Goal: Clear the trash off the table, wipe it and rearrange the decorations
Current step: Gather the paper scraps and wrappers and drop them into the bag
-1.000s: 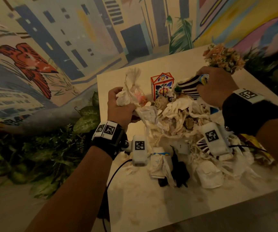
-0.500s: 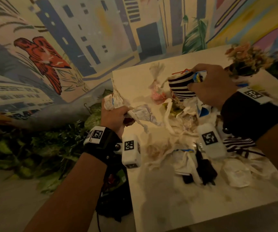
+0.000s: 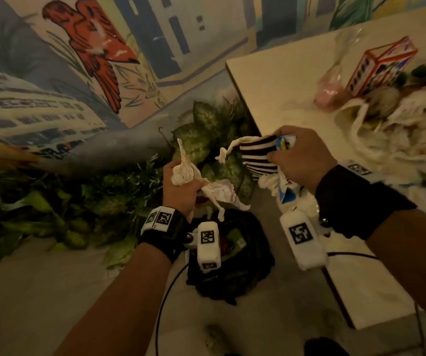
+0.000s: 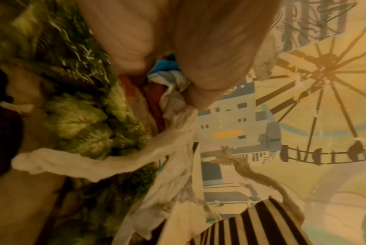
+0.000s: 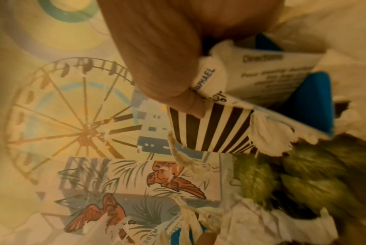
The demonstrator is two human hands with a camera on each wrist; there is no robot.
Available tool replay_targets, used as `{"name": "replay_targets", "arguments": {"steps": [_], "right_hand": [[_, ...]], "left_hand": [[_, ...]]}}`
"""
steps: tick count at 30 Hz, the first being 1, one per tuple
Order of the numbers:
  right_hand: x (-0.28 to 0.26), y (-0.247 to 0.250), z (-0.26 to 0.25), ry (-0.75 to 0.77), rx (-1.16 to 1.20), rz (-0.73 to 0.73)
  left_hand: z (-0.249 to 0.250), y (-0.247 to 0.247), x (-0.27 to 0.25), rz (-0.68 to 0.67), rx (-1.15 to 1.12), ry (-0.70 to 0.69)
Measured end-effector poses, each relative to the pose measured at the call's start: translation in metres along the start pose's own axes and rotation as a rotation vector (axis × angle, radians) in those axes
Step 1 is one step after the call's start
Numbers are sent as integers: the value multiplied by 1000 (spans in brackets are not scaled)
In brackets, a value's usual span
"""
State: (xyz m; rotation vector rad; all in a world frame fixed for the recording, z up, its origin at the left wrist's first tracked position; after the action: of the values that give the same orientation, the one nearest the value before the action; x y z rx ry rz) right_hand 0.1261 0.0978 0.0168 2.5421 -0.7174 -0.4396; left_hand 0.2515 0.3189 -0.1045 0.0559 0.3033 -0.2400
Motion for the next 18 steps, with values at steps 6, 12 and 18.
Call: {"name": "replay_targets", "arguments": {"steps": [6, 12, 18], "right_hand": [[-1, -111, 105, -389, 126, -50], [0, -207, 235, -671, 277, 19], [12, -270, 335, -757, 99, -61]], "left_hand": [[-94, 49, 24, 59, 166, 91], [-221, 60, 51, 94, 352, 205], [-344, 59, 67, 59, 515, 361]]}}
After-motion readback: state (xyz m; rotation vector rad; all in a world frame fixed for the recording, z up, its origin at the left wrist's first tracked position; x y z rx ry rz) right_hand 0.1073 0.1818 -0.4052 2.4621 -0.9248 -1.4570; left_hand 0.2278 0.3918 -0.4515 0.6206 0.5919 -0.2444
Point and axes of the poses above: each hand's wrist, its own x-axis towards the middle knuckle, its own y-axis out of the back of the hand, z = x × y, the point moved 10 cm from there along x, towards the middle knuckle
